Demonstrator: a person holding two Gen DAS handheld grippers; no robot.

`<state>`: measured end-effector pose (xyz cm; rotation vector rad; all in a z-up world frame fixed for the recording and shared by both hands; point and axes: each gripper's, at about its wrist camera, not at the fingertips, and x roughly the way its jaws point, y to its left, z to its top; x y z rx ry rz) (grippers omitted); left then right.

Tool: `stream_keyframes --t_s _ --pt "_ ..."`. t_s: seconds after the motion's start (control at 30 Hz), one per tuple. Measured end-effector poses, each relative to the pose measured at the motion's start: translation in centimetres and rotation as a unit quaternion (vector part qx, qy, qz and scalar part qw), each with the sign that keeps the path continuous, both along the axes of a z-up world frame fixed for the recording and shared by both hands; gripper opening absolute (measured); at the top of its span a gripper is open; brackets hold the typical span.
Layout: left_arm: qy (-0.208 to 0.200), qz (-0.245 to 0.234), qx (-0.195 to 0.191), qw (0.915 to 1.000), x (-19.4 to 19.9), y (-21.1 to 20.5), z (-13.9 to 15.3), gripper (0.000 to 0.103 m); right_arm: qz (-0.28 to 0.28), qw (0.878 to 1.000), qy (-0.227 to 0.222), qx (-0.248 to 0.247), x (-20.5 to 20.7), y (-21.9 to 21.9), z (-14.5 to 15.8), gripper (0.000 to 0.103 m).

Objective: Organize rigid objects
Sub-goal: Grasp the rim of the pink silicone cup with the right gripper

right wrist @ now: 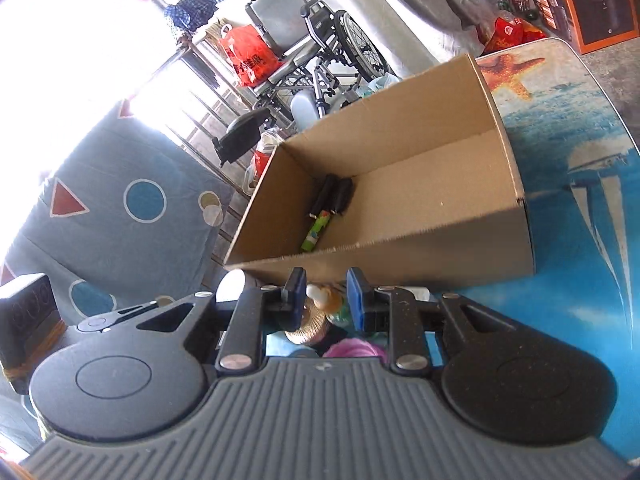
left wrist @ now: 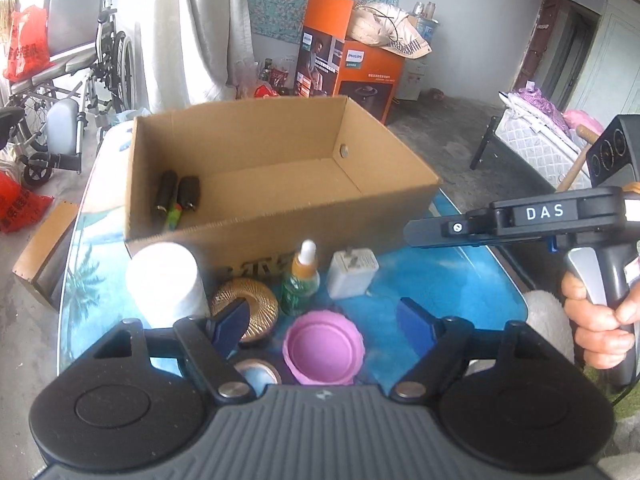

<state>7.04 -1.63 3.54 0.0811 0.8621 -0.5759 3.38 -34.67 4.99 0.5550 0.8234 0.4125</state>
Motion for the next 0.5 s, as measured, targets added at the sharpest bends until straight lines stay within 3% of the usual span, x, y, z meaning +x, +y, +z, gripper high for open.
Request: stream_keyframes --t_s 0.1,0.27,0.5 --pt "0.012 -0.008 0.006 0.9999 -1.2 -0.7 -2.5 0.082 0.004 0.999 0.017 -0.028 -2.0 2.0 -3.1 0.023" --pt "-0.016 0.008 0.056 0.9983 -1.8 -2.4 -5.3 0.082 0.006 0.997 0.037 -0.065 -1.6 5.7 -6.6 0.023" --pt "-0.03 0.001 0.094 0.9952 -1.5 -3.7 -7.3 0.081 0.028 0.993 0.045 -0.104 -0.3 8.0 -8.3 0.023"
